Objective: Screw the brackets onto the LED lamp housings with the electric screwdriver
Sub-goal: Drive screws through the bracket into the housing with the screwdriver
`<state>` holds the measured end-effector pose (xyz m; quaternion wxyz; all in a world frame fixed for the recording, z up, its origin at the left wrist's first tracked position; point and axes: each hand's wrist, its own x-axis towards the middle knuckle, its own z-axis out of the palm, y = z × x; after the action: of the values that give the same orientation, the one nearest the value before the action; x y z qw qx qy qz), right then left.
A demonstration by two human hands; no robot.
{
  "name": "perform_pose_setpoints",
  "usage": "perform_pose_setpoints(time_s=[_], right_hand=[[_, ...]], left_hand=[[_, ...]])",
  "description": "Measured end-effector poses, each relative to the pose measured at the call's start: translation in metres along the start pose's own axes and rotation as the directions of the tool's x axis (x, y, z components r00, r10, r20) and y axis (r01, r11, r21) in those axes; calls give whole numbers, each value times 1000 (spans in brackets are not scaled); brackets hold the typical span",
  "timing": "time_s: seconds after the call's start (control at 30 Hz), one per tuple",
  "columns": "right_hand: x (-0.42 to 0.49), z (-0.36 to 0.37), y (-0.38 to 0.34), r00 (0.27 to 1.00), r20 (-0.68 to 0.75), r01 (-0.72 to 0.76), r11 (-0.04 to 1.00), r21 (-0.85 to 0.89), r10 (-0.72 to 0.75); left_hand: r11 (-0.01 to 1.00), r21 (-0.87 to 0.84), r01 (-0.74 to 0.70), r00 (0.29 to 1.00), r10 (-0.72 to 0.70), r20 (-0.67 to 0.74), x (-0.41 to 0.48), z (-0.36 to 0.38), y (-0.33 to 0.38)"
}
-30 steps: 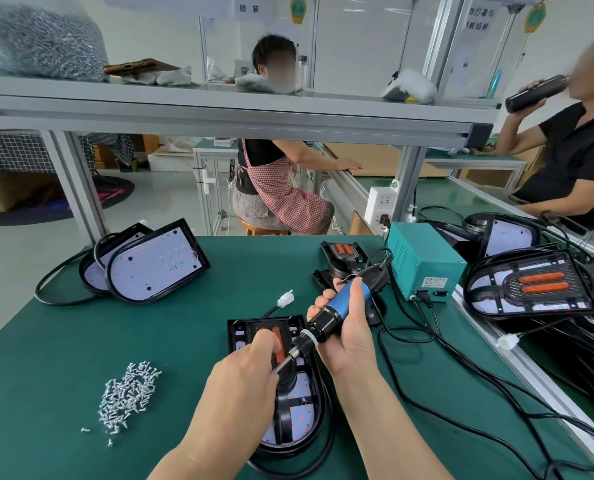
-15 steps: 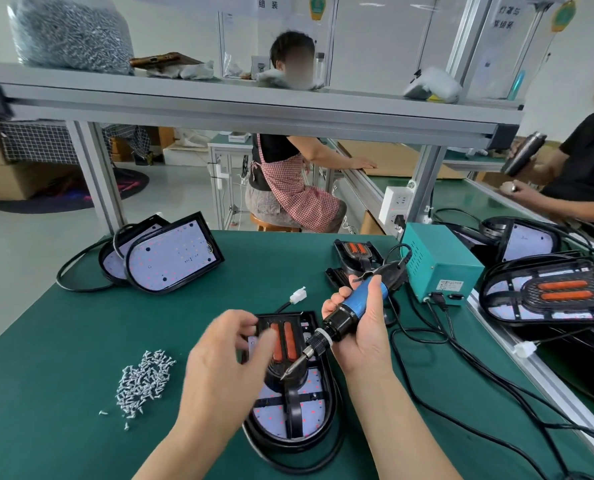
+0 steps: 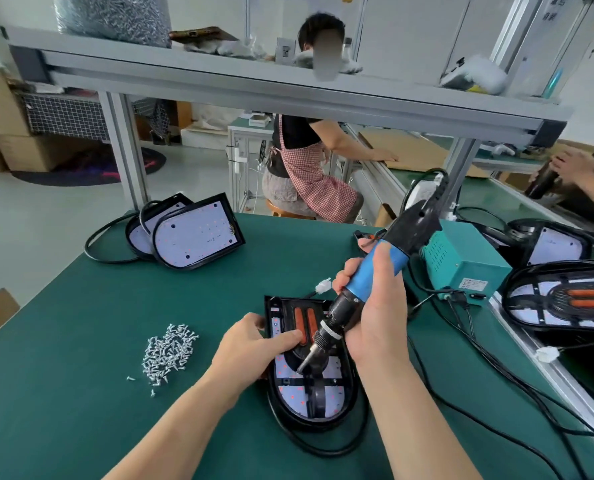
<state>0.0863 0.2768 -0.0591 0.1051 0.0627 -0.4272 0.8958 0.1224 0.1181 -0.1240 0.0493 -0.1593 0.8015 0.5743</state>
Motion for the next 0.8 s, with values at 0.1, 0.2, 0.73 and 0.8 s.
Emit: perform_pose_setpoints(time_s=[0.1, 0.2, 0.73, 0.8], right_hand=[[-12, 15, 2, 997, 63, 61, 991, -117, -54], [-20, 23, 4, 987, 126, 124, 969, -212, -99], [-24, 27, 11, 969, 233, 148, 952, -267, -86], [-25, 28, 12, 963, 257, 159, 946, -282, -85]], left_hand=[[994, 104, -22, 999, 26, -38, -2, 1, -2], [994, 106, -37, 999, 41, -36, -3, 0, -2], [986, 161, -42, 997, 52, -61, -6, 0, 1], [985, 169, -45, 996, 57, -64, -6, 0, 1]])
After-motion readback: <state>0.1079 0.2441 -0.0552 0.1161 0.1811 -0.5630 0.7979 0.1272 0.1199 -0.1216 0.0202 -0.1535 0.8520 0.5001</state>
